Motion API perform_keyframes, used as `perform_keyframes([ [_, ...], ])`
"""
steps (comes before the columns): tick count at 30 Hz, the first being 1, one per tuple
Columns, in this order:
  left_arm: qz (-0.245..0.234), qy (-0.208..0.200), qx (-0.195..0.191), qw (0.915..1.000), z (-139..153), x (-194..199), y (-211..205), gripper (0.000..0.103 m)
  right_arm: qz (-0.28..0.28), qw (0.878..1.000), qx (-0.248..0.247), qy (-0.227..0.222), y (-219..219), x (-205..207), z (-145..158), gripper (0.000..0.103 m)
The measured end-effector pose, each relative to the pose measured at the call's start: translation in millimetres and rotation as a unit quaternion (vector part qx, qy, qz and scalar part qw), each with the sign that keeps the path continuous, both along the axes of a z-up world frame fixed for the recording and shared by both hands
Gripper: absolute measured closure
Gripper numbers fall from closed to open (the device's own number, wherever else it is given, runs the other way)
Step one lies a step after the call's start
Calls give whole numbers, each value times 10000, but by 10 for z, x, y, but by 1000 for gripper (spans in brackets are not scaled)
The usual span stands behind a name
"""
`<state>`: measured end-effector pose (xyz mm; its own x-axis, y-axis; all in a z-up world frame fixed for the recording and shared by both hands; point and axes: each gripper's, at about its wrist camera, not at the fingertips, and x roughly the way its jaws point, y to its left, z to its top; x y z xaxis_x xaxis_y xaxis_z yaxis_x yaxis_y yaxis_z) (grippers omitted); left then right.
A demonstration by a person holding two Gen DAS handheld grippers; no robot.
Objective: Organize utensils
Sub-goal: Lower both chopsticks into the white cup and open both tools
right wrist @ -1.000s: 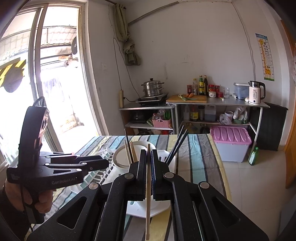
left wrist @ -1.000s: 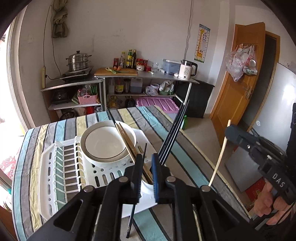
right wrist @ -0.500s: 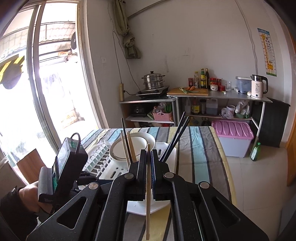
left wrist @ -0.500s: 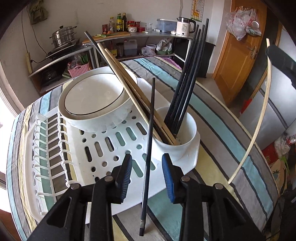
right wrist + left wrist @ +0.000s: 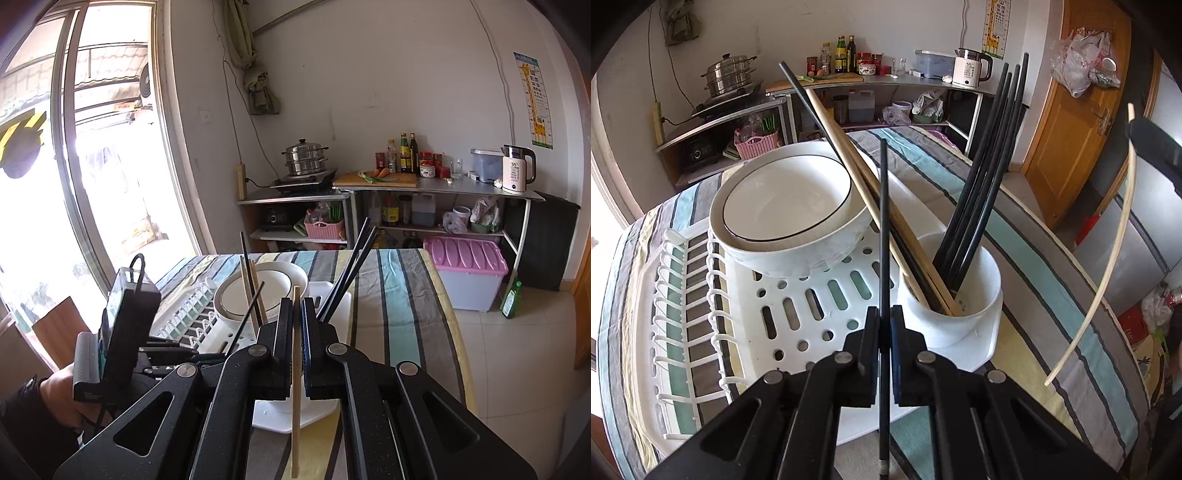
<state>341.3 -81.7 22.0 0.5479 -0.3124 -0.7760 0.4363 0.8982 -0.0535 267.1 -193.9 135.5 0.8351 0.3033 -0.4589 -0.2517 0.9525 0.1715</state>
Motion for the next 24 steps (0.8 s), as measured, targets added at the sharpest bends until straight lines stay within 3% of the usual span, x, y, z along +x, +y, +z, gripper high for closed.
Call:
perform_keyframes([
  [7,87,-597,-420,9973,535,-210,181,97,-37,9999,74,-151,-3,-7,91,99],
  [14,153,-1051,-870,9905,1017,-171,195,97,-120,9991,130,-383,-10,19,268,99],
  [19,181,-1217,-1122,9860,1152,-86,138,97,-172,9979,238,-572,-3,91,392,99],
  [24,217,-1182,-1287,9844,1109,75,23,97,-213,9965,372,-719,-6,188,447,99],
])
